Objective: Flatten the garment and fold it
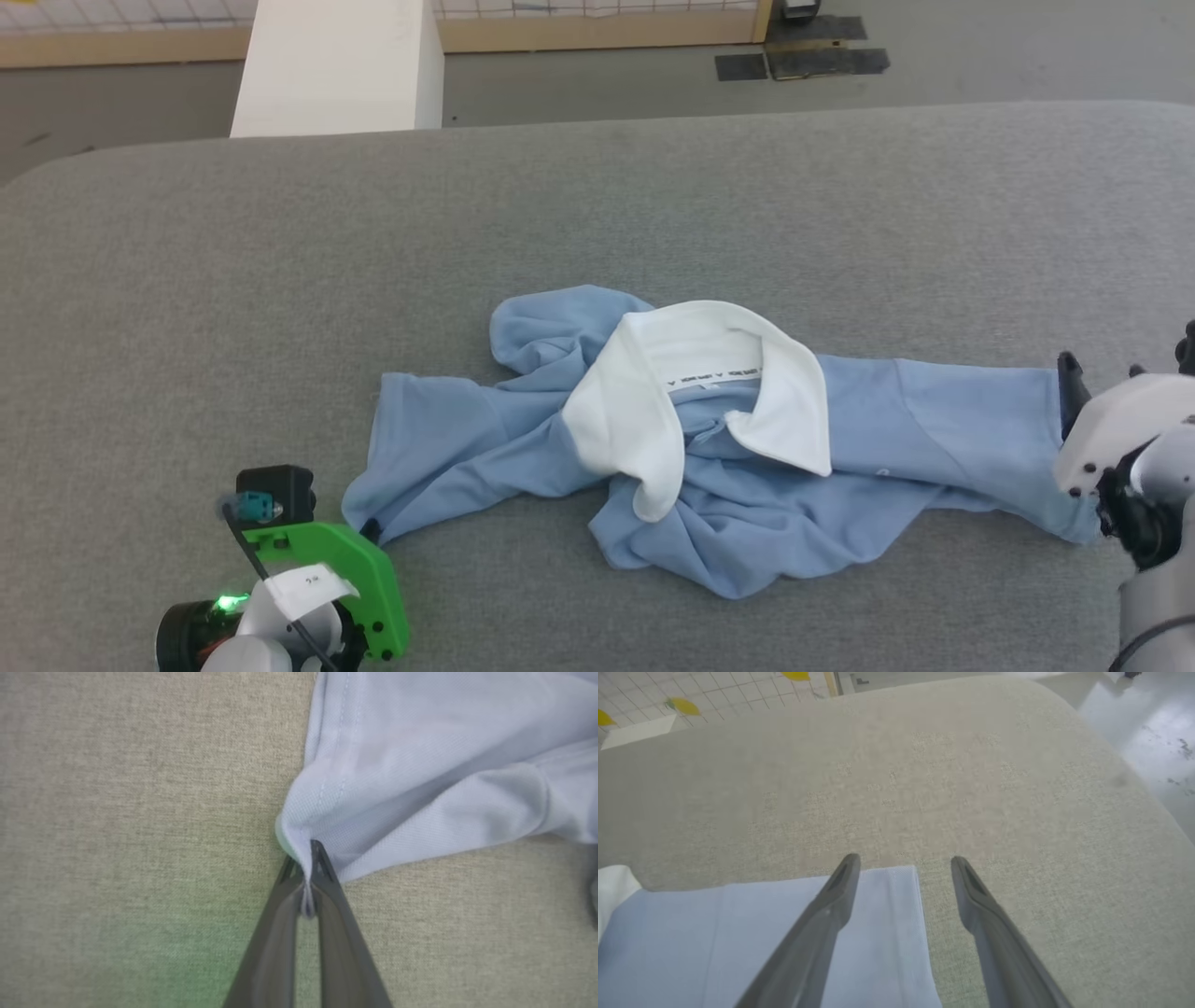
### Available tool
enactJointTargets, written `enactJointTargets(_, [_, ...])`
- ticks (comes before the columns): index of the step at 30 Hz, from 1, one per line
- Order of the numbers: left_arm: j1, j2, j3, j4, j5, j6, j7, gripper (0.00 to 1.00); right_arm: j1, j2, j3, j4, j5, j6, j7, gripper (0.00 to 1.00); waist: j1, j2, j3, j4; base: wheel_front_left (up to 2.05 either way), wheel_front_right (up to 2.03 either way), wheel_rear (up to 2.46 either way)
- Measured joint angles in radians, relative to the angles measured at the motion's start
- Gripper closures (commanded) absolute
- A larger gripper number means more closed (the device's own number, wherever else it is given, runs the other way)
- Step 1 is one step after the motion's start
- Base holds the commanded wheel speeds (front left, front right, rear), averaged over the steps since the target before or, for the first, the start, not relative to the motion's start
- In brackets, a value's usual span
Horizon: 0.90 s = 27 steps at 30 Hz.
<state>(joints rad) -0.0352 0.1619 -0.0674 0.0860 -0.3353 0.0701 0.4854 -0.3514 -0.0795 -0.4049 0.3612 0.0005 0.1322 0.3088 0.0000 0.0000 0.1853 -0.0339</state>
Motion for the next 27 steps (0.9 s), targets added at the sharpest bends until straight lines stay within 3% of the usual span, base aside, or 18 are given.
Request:
enactJointTargets(6, [-0.022, -0.005, -0.017, -0.006, 0.000, -0.005, -0.012, 1.00, -0.120, -0.039, -0.042, 0.150, -0.027, 0.000, 0.218, 0.00, 0.0000, 0.0000, 0.032, 0.028, 0.00, 0.00, 0.00])
enactJointTargets(13, [-0.048, -0.007, -0.026, -0.014, 0.000, -0.007, -0.029, 1.00, -0.187, -0.085, -0.030, 0.215, -0.030, 0.000, 0.405, 0.00, 0.0000, 0.0000, 0.074, 0.051, 0.00, 0.00, 0.00])
enactJointTargets(14, [-0.050, -0.007, -0.026, -0.016, 0.000, -0.007, -0.029, 1.00, -0.197, -0.092, -0.025, 0.217, -0.029, 0.000, 0.443, 0.07, 0.0000, 0.0000, 0.079, 0.054, 0.00, 0.00, 0.00])
enactJointTargets(15, [-0.051, -0.007, -0.027, -0.017, 0.000, -0.007, -0.030, 1.00, -0.205, -0.098, -0.018, 0.217, -0.027, 0.000, 0.474, 0.56, 0.0000, 0.0000, 0.082, 0.056, 0.00, 0.00, 0.00])
enactJointTargets(16, [-0.051, -0.007, -0.029, -0.019, 0.000, -0.007, -0.030, 1.00, -0.211, -0.103, -0.008, 0.214, -0.024, 0.000, 0.504, 0.67, 0.0000, 0.0000, 0.086, 0.057, 0.00, 0.00, 0.00])
enactJointTargets(17, [-0.051, -0.007, -0.029, -0.020, 0.000, -0.007, -0.030, 1.00, -0.214, -0.106, 0.000, 0.209, -0.020, 0.000, 0.522, 1.00, 0.0000, 0.0000, 0.088, 0.058, 0.00, 0.00, 0.00])
enactJointTargets(21, [-0.051, -0.007, -0.030, -0.021, -0.001, -0.007, -0.031, 1.00, -0.211, -0.115, 0.033, 0.182, 0.007, 0.000, 0.559, 1.00, 0.0000, 0.0000, 0.089, 0.056, 0.00, 0.00, 0.00])
enactJointTargets(27, [-0.051, -0.009, -0.017, -0.027, -0.029, -0.017, -0.067, 1.00, -0.139, -0.131, 0.073, 0.106, 0.034, 0.000, 0.479, 1.00, 0.0001, 0.0000, 0.062, 0.051, 0.00, 0.00, 0.00])
